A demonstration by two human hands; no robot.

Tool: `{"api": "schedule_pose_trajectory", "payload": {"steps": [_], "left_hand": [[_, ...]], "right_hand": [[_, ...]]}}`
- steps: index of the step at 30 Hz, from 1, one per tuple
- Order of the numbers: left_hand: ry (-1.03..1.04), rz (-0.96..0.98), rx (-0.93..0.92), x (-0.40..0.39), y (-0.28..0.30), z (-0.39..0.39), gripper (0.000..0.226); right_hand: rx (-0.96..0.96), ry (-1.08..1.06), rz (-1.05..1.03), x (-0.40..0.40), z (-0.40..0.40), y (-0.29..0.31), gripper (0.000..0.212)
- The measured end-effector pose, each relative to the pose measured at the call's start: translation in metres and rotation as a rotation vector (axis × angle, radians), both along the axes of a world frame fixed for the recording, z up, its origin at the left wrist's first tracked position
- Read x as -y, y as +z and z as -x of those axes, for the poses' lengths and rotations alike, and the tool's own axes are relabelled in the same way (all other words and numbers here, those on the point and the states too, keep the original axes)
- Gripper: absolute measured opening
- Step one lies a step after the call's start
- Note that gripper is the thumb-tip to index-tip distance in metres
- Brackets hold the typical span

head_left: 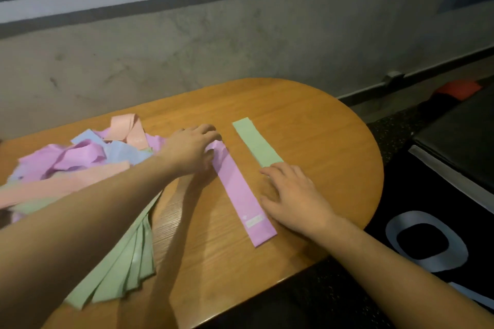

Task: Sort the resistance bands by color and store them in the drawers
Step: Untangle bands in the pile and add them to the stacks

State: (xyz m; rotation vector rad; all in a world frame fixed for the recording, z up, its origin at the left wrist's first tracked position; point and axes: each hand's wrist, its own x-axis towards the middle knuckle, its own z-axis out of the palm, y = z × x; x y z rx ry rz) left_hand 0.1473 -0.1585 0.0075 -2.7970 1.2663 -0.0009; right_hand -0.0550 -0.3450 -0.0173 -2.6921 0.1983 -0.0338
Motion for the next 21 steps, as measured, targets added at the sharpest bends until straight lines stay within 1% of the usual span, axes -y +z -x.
{"api": "schedule_pose_trajectory", "payload": {"steps": [2,5,7,9,11,12,15,17,18,21], "left_hand": [[0.021,0.064,0.004,-0.03,-0.004,0.01,0.042],[0.072,0.139,0.007,-0.073,-0.008,0.026,0.058],[0.112,0.155,0.003,-0.098,-0.01,0.036,0.06],[0.147,0.163,0.0,-0.122,-0.01,0.046,0.052],[0.149,0.192,0.033,-0.146,-0.011,0.055,0.037],[0.153,0.214,0.059,-0.157,-0.013,0.058,0.033],[0.217,0.236,0.134,-0.185,-0.017,0.067,0.03],[0.231,0.261,0.172,-0.198,-0.015,0.073,0.024],[0.229,0.272,0.18,-0.198,-0.013,0.075,0.021],[0.291,0.353,0.176,-0.208,-0.006,0.077,0.023]], "right_hand": [[0.004,0.029,-0.017,-0.015,-0.003,0.003,0.058],[0.015,0.088,-0.052,-0.039,-0.009,0.005,0.058],[0.036,0.121,-0.065,-0.054,-0.015,0.006,0.053],[0.052,0.146,-0.082,-0.071,-0.022,0.007,0.05],[0.038,0.174,-0.106,-0.088,-0.027,0.007,0.049],[0.037,0.191,-0.121,-0.096,-0.029,0.007,0.048],[0.034,0.235,-0.158,-0.118,-0.035,0.007,0.044],[0.021,0.264,-0.175,-0.131,-0.039,0.009,0.042],[0.015,0.266,-0.187,-0.134,-0.041,0.009,0.04],[0.016,0.273,-0.199,-0.15,-0.048,0.008,0.038]]}}
